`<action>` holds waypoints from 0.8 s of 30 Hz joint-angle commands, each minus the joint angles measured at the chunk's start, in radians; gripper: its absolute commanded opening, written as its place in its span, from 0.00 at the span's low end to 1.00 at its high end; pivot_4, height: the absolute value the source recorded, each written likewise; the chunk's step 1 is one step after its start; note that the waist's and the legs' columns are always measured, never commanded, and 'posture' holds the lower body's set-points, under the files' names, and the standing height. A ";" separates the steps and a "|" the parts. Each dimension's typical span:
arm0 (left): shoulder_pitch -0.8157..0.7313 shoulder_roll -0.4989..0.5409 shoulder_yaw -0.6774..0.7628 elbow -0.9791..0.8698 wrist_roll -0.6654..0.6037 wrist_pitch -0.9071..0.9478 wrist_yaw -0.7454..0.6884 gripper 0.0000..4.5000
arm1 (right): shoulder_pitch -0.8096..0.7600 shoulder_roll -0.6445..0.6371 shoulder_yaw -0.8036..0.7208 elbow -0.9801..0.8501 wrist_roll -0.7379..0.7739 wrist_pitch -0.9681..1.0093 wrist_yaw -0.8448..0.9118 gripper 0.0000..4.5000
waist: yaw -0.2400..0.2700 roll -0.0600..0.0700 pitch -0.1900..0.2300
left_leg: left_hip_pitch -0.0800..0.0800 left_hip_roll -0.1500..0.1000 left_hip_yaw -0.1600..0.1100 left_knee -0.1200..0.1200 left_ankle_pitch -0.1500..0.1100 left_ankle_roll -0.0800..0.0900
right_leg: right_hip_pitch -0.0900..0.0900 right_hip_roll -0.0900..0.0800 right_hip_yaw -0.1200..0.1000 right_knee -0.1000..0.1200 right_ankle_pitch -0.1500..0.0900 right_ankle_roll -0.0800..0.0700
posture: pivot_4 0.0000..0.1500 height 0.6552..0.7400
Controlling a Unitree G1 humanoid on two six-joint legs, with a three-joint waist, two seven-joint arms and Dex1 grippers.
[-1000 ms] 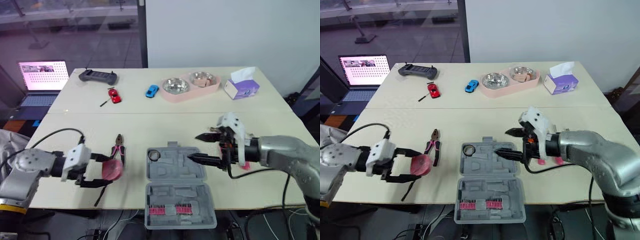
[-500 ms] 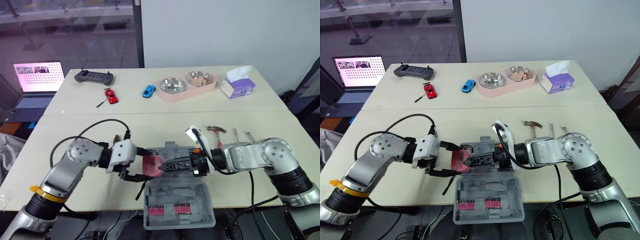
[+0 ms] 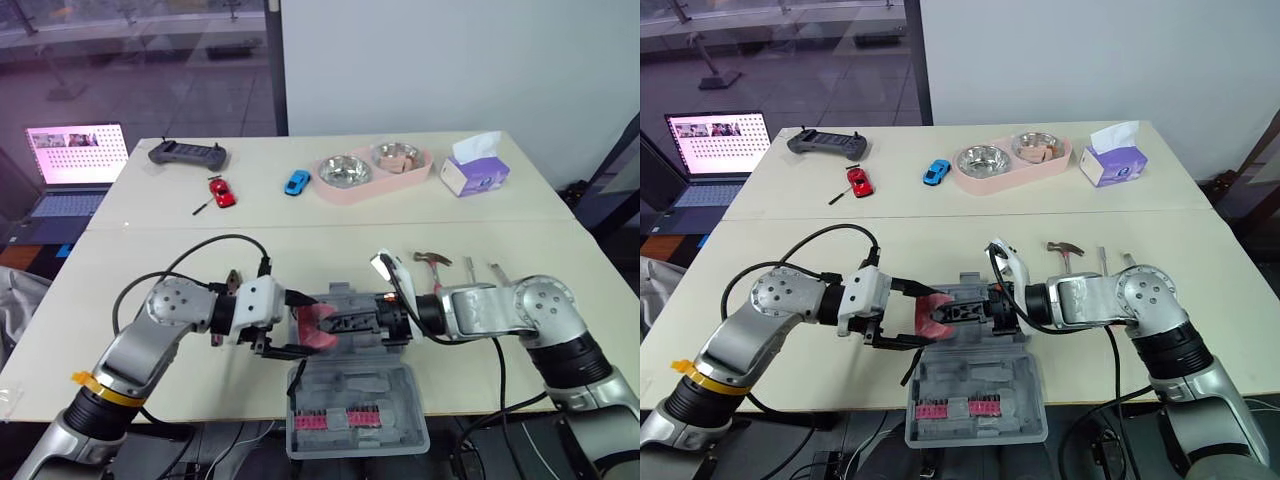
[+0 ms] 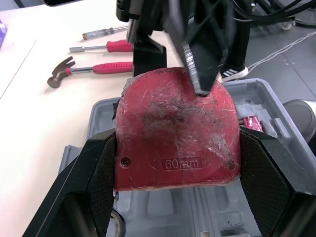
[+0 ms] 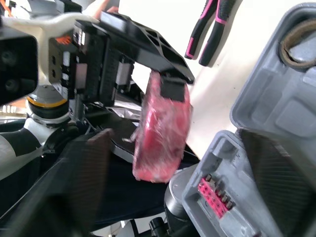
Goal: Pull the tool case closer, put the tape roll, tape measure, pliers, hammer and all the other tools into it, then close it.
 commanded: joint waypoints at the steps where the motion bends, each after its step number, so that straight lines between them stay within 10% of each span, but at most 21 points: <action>1: -0.016 -0.004 -0.002 -0.028 -0.003 -0.006 0.003 0.65 | -0.003 0.005 -0.040 -0.012 0.026 0.001 0.006 0.49 | 0.000 0.000 0.000 | 0.000 0.000 0.000 0.000 0.000 0.000 | 0.000 0.000 0.000 0.000 0.000 0.000 | 1.00 0.97; 5: -0.022 -0.012 -0.006 -0.011 0.005 -0.013 0.013 0.65 | 0.000 0.016 -0.049 -0.011 0.026 -0.002 -0.002 0.11 | 0.001 0.000 0.000 | 0.000 0.000 0.000 0.000 0.000 0.000 | 0.000 0.000 0.000 0.000 0.000 0.000 | 1.00 0.97; 14: 0.002 -0.042 0.012 0.014 -0.012 -0.044 0.026 0.65 | -0.004 0.034 -0.079 0.005 0.026 0.002 0.006 0.11 | 0.000 0.000 0.000 | 0.000 0.000 0.000 0.000 0.000 0.000 | 0.000 0.000 0.000 0.000 0.000 0.000 | 1.00 0.97; 16: 0.015 -0.047 0.027 0.000 -0.069 -0.017 0.002 0.97 | -0.006 0.033 -0.093 0.014 0.026 0.010 0.020 0.11 | -0.001 0.000 0.000 | 0.000 0.000 0.000 0.000 0.000 0.000 | 0.000 0.000 0.000 0.000 0.000 0.000 | 1.00 0.97; 24: 0.073 -0.029 0.125 0.001 -0.196 0.008 -0.019 1.00 | -0.028 -0.125 -0.128 0.126 0.026 0.115 0.148 0.11 | 0.002 0.000 0.000 | 0.000 0.000 0.000 0.001 0.000 0.000 | 0.000 0.000 0.000 0.000 0.000 0.000 | 1.00 0.97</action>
